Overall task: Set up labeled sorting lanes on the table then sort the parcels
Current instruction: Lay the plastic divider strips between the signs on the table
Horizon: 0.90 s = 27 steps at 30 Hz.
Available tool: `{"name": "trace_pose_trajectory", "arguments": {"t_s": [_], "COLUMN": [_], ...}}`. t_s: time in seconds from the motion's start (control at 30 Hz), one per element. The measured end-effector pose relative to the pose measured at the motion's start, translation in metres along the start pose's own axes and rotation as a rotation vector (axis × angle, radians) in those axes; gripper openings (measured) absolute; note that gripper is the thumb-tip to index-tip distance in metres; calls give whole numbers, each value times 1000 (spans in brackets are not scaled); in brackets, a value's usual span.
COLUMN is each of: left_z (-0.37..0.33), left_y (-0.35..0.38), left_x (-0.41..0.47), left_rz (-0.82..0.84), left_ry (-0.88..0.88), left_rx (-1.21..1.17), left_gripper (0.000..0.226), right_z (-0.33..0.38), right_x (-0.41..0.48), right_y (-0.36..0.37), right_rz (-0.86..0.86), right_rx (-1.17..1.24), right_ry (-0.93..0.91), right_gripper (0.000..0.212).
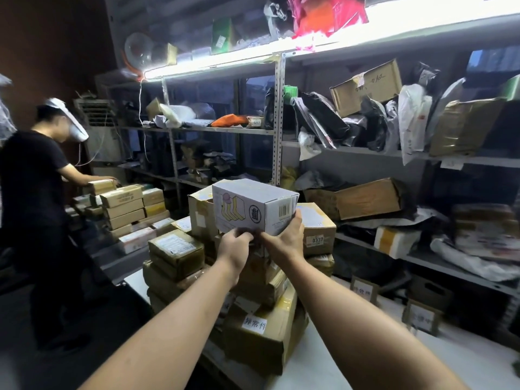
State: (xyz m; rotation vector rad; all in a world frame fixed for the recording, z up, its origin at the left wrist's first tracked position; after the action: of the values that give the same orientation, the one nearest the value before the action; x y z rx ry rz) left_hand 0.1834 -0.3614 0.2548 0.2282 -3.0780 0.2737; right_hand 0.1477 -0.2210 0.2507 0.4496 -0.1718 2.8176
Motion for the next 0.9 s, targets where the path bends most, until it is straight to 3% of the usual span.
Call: {"name": "trace_pose_trajectory", "arguments": {"t_s": [0.23, 0.5, 0.9], "left_z": [7, 15, 16], "left_y": [8, 29, 120], "left_x": [-20, -37, -64], "left_rz": [9, 49, 194], "left_ry": [45, 51, 54], "left_rx": [-63, -63, -30], "left_gripper": [11, 19, 22], "right_z": [-11, -21, -56], "right_x": [-2, -10, -24], "right_y": [-16, -37, -127], "right_rz": [-4, 52, -86], "right_rx": [-31, -61, -156], "right_ry": [-1, 14, 44], "right_gripper": [129, 139, 116]}}
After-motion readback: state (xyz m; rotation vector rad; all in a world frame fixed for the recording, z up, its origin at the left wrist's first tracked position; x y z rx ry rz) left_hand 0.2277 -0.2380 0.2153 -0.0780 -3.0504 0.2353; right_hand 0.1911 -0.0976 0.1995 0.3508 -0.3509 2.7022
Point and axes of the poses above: each hand's wrist, its own x-axis towards the middle knuckle, its own y-axis out of the palm, z = x × y, the point moved 3 cm from there along x, towards the middle knuckle, and after that the axes turned 12 degrees about x, right-handed, at the moved point
